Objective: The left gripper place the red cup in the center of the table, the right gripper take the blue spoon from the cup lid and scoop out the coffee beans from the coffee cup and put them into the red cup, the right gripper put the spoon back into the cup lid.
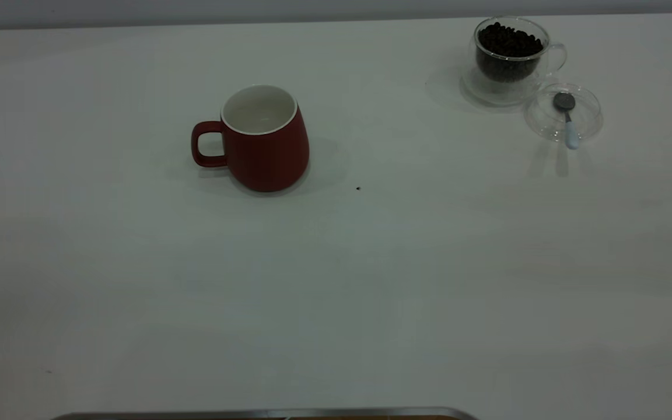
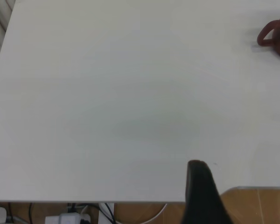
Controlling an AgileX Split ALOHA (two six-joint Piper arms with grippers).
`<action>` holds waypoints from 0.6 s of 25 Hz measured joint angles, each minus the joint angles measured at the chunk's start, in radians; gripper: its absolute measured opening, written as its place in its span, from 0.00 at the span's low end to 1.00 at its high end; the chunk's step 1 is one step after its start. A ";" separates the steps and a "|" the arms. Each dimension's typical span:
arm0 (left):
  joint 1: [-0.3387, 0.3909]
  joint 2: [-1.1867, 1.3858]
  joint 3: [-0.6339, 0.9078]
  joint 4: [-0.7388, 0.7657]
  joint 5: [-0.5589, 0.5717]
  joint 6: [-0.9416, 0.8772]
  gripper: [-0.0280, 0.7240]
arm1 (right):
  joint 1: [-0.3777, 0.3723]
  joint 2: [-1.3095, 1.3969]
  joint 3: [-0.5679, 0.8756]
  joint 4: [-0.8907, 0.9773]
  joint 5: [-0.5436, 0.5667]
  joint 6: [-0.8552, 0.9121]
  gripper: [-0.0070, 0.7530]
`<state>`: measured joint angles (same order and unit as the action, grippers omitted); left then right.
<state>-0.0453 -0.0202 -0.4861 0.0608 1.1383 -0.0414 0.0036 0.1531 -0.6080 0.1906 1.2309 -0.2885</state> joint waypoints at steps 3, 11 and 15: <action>0.000 0.000 0.000 0.000 0.000 0.000 0.72 | -0.019 -0.073 0.042 -0.023 -0.027 0.036 0.53; 0.000 0.000 0.000 0.000 0.000 -0.001 0.72 | -0.027 -0.168 0.126 -0.159 -0.093 0.206 0.53; 0.000 0.000 0.000 0.000 0.000 -0.001 0.72 | -0.031 -0.169 0.126 -0.179 -0.096 0.223 0.53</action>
<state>-0.0453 -0.0202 -0.4861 0.0608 1.1383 -0.0424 -0.0271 -0.0162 -0.4815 0.0114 1.1349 -0.0655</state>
